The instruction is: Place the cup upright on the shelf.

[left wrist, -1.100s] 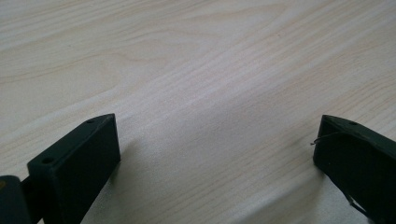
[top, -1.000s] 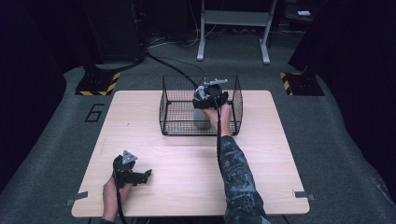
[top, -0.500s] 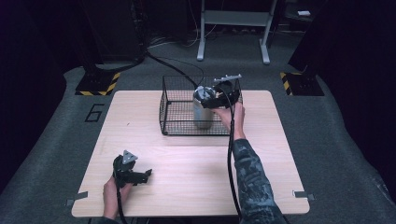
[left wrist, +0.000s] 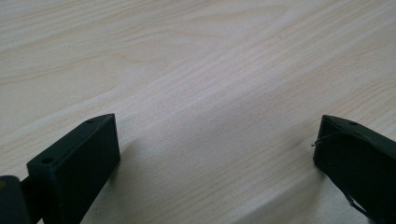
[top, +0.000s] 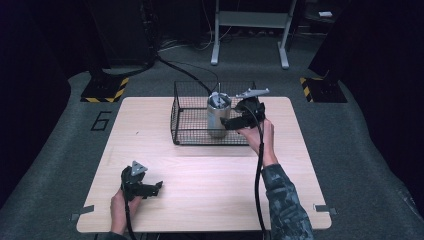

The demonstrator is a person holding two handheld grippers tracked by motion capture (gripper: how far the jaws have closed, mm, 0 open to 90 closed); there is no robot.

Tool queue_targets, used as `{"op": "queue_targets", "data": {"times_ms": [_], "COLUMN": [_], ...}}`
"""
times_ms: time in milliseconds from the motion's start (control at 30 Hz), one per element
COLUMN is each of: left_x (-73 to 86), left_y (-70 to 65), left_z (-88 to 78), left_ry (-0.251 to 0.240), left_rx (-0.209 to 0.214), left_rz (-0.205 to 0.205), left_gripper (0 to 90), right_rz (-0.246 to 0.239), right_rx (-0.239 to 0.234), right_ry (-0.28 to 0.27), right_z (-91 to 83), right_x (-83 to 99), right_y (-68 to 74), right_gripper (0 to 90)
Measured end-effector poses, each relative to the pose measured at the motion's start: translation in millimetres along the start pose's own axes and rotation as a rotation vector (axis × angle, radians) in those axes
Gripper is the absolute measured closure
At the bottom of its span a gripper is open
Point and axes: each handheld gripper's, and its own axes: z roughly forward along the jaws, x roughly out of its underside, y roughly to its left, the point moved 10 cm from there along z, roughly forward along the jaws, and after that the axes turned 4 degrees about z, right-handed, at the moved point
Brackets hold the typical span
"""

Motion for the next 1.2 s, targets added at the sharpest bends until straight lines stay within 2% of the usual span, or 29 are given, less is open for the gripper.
{"op": "queue_targets", "data": {"times_ms": [33,100,167,333,400,567,767,833,1033,1200], "left_x": [0.2,-0.8,-0.6,-0.6,-0.5,-0.6,-0.6,-0.6,-0.6,-0.6], "left_y": [0.9,-0.2,-0.1,-0.2,-0.2,-0.4,-0.5,-0.3,-0.3,-0.3], "left_z": [-0.2,0.8,0.6,0.6,0.4,0.4,0.5,0.5,0.6,0.6], "left_ry": [0.008,-0.001,0.001,0.001,0.002,0.0,0.0,0.001,0.001,0.001], "left_rx": [0.0,0.002,0.001,0.001,0.0,-0.005,-0.003,-0.001,-0.001,-0.002], "left_rz": [0.014,0.001,0.001,0.0,0.002,-0.006,-0.007,-0.002,-0.002,-0.002], "left_gripper": [0.3,0.3,0.3,0.3,0.4,0.4,0.4,0.4,0.3,0.3], "right_rz": [-0.004,-0.017,0.005,-0.002,0.011,0.027,0.013,0.013,0.063,0.129], "right_rx": [0.003,0.008,0.007,0.018,0.023,0.058,0.1,0.114,0.146,0.176], "right_ry": [0.008,0.008,-0.004,-0.017,-0.03,-0.029,-0.017,-0.013,0.01,0.06], "right_z": [-3.1,-9.6,-16.0,-34.8,-45.0,-67.3,-88.4,-93.4,-104.7,-101.5], "right_x": [3.3,8.9,14.4,31.3,37.0,55.9,85.2,98.4,143.7,196.8], "right_y": [0.5,-0.7,-1.0,-6.0,-10.3,-20.4,-29.5,-33.8,-50.4,-67.2], "right_gripper": [0.0,0.0,0.0,0.0,0.0,0.0,0.0,0.0,0.0,0.0]}}
